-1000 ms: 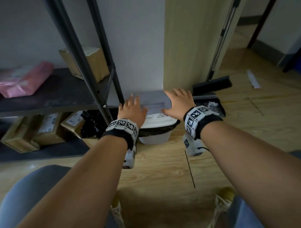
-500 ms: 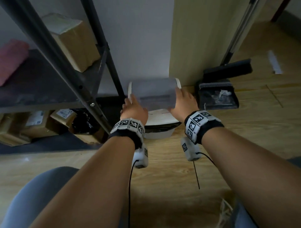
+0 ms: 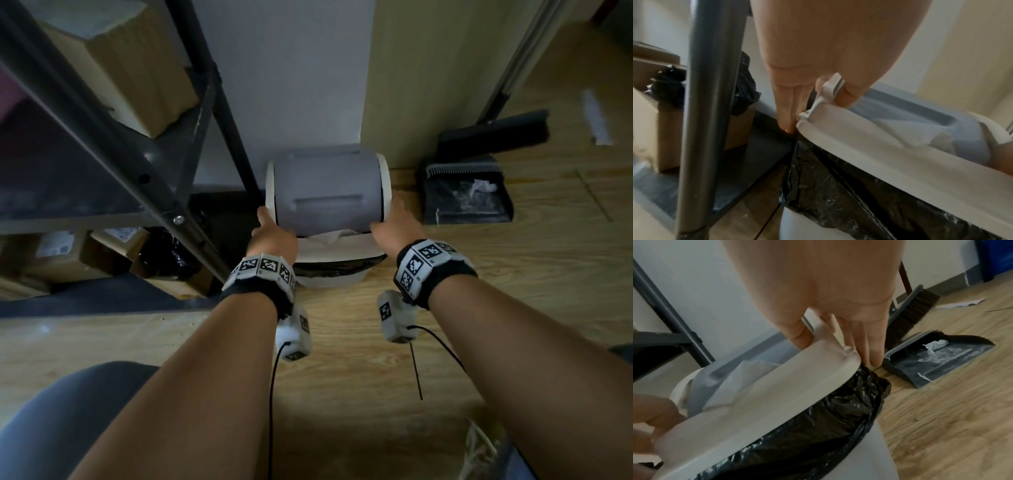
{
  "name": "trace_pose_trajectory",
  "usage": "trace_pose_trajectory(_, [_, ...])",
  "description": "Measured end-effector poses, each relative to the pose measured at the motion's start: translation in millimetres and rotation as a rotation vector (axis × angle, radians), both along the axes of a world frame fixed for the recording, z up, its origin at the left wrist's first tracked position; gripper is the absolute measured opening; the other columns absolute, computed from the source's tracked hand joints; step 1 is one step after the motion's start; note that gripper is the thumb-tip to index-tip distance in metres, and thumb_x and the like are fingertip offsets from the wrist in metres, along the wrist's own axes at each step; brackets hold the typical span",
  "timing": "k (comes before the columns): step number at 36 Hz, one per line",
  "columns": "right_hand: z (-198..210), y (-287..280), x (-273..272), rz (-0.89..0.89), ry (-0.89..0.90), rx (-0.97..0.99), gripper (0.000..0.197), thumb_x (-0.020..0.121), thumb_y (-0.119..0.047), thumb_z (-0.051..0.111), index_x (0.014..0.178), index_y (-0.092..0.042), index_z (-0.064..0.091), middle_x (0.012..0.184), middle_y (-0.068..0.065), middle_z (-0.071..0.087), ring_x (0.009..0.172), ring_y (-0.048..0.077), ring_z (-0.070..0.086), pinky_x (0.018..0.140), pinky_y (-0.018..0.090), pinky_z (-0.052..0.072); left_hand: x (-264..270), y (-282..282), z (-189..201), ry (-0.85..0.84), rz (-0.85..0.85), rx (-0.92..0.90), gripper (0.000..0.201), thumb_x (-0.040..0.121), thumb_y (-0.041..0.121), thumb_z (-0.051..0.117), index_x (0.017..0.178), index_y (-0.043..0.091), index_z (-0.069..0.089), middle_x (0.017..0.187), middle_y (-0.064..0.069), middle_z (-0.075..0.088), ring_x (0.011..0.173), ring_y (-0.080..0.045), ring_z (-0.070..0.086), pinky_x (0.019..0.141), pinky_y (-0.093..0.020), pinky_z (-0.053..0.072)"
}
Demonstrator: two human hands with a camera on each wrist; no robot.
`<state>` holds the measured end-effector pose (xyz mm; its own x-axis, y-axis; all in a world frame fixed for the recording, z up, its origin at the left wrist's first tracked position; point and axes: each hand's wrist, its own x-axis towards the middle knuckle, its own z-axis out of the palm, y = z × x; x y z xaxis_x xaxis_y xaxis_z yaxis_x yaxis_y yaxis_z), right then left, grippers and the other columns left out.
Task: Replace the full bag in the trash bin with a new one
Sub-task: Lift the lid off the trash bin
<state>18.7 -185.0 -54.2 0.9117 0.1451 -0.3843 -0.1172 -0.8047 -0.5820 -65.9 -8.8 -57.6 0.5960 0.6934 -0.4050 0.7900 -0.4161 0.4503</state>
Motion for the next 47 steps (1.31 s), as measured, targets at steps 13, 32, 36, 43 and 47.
trace_pose_trajectory(13, [6,-3,-10,-0.067,0.095,-0.032,0.060,0.092,-0.003,0.044,0.148,-0.010,0.023,0.137,0.019,0.047,0.121,0.037,0.050,0.083,0.036,0.041,-7,0,-4,-0.046,0.105,-0.224,0.050,0.093,0.016,0.043,0.141,0.014,0.028,0.129,-0.021,0.050,0.111,-0.041,0.056,0.093,-0.049,0.051])
trace_pose_trajectory(32, [-1,-50,-96,0.056,0.049,0.051,0.044,0.091,-0.018,0.053,0.132,-0.010,0.041,0.115,0.012,0.057,0.089,0.023,0.053,0.070,0.030,0.039,-98,-24,-7,-0.160,0.021,-0.209,0.043,0.088,0.018,0.052,0.130,0.015,0.044,0.113,-0.014,0.059,0.091,-0.031,0.058,0.073,-0.036,0.049])
trace_pose_trajectory(36, [-2,-59,-103,0.116,-0.090,-0.024,0.034,0.095,-0.032,0.049,0.120,-0.009,0.049,0.103,0.008,0.061,0.083,0.022,0.056,0.066,0.030,0.041,-107,-26,-4,-0.116,-0.066,0.012,0.037,0.092,0.027,0.046,0.127,0.016,0.049,0.118,-0.013,0.059,0.092,-0.029,0.056,0.073,-0.033,0.041])
trace_pose_trajectory(43, [0,-64,-109,0.170,-0.264,-0.131,0.024,0.096,-0.030,0.046,0.097,-0.008,0.055,0.082,0.007,0.058,0.074,0.023,0.056,0.050,0.025,0.033,-116,-36,3,-0.099,-0.150,0.200,0.033,0.098,0.029,0.043,0.120,0.008,0.055,0.113,-0.014,0.063,0.102,-0.031,0.060,0.075,-0.034,0.044])
trace_pose_trajectory(47, [0,-62,-106,0.157,-0.306,-0.131,0.018,0.095,-0.028,0.047,0.089,-0.012,0.050,0.077,0.004,0.054,0.072,0.022,0.053,0.048,0.024,0.030,-112,-39,8,-0.090,-0.142,0.227,0.031,0.098,0.027,0.045,0.114,0.004,0.057,0.108,-0.014,0.065,0.100,-0.031,0.062,0.078,-0.035,0.047])
